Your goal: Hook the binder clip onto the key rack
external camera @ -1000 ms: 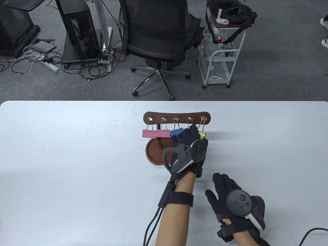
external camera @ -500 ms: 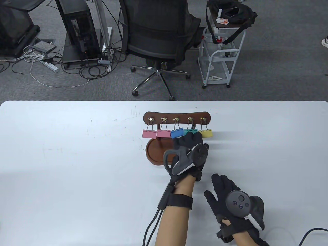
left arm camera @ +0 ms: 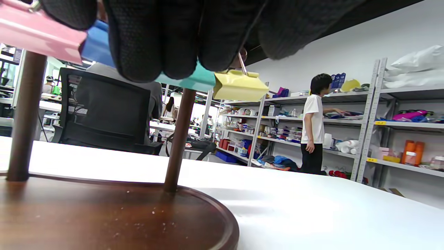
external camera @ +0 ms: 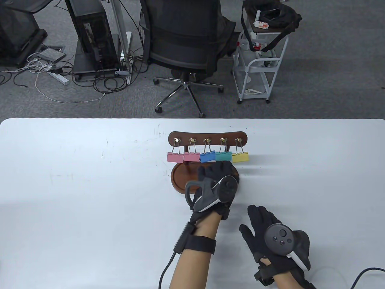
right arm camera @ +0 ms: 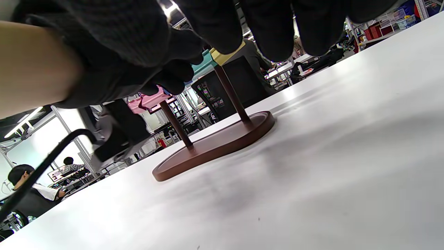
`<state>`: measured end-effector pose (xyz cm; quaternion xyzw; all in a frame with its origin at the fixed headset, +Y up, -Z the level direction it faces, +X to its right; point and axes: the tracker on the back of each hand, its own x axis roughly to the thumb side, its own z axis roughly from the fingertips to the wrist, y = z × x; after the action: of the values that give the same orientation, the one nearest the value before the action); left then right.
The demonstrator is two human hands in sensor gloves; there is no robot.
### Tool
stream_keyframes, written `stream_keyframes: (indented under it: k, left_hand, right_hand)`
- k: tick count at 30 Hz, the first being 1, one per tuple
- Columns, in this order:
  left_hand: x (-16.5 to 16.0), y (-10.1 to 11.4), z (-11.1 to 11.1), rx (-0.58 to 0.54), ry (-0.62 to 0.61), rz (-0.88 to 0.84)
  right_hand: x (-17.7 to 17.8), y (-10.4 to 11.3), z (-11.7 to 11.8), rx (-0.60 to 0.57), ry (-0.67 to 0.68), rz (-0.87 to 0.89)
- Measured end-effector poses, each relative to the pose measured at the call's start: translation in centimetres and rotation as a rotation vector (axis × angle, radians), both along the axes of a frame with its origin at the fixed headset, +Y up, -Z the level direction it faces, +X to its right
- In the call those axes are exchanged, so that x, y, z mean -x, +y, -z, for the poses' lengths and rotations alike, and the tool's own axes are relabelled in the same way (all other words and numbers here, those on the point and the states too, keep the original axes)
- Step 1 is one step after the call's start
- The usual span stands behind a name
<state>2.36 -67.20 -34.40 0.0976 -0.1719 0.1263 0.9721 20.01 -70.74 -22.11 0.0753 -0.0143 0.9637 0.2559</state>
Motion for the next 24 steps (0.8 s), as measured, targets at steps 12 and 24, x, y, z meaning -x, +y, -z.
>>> stream_keyframes:
  k: [12,24]
  left_hand:
    - [5.3,2.4,-4.8,-0.011,-0.061,-0.029]
    - [9.3,2.5,-9.6,-0.055,-0.057,-0.073]
  right_hand:
    - [0.1,0.0,-0.1,-0.008,0.000,-0.003]
    - [0.3,0.0,-0.2,-0.017,0.024,0.000]
